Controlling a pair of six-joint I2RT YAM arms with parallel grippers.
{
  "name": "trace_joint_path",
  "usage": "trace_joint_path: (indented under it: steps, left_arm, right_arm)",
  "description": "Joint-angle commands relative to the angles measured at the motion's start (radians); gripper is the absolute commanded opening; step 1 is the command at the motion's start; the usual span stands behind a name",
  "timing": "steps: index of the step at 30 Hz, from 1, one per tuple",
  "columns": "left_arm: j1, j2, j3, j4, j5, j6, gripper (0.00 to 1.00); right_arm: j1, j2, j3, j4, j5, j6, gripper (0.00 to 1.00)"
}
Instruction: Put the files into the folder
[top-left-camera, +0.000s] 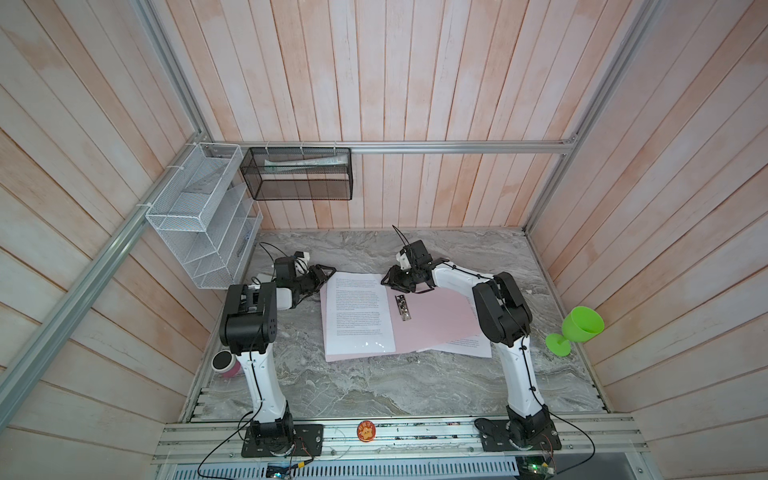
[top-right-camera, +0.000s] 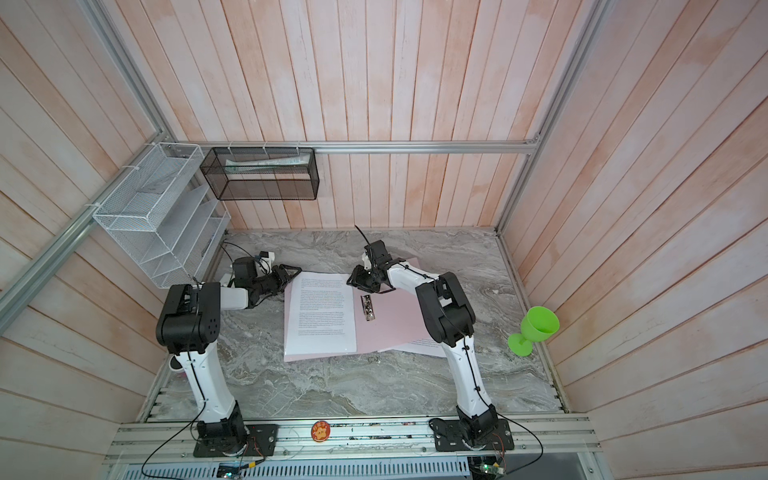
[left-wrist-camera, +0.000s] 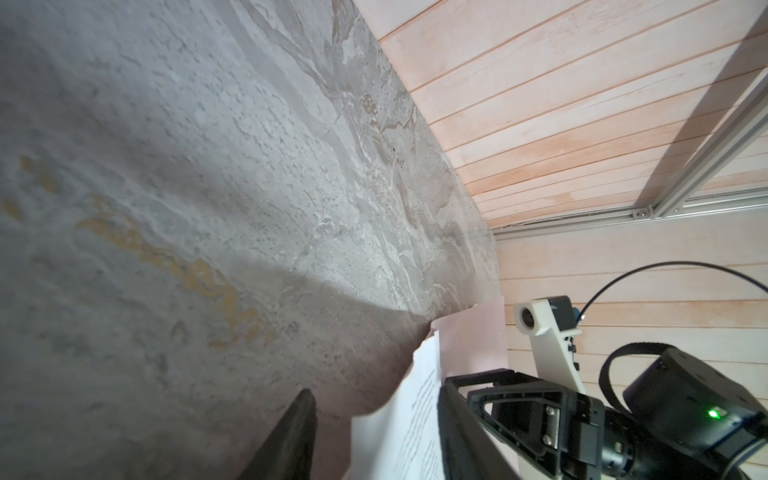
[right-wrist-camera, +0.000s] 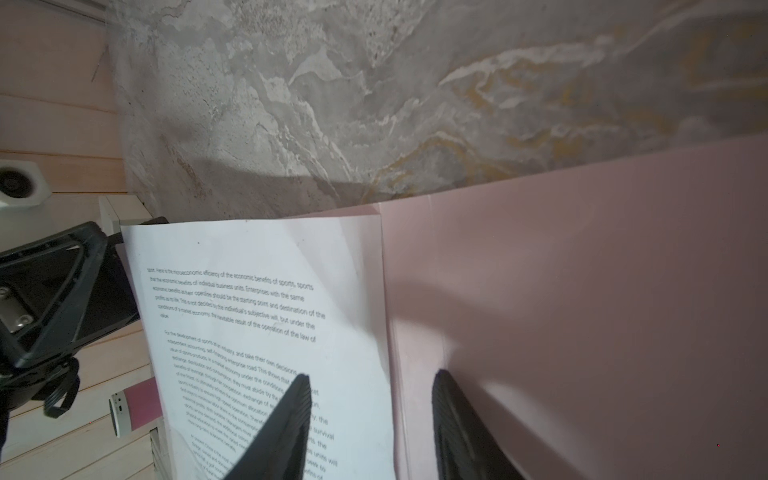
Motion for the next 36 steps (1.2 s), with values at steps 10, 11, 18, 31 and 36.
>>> trace_joint_path:
  steps: [10, 11, 18, 31, 36]
  left_arm:
    - [0.0, 0.034, 0.008, 0.046, 0.002, -0.043, 0.51]
    - [0.0, 0.036, 0.011, 0.045, 0.005, -0.044, 0.51]
    - [0.0, 0.044, 0.029, 0.045, 0.005, -0.048, 0.51]
    - [0.003, 0.066, 0.075, 0.026, 0.006, -0.044, 0.51]
    - [0.025, 0.05, 0.084, 0.005, 0.002, -0.032, 0.52]
  right_arm:
    - [0.052, 0.101, 0.139, -0.038, -0.07, 0.001, 0.46]
    - [0.055, 0.107, 0.148, -0.039, -0.075, 0.003, 0.46]
    - [0.065, 0.12, 0.174, -0.036, -0.089, 0.026, 0.46]
    - [0.062, 0.126, 0.2, -0.013, -0.155, 0.088, 0.46]
    - [0.043, 0.033, 0.122, 0.001, -0.106, 0.081, 0.46]
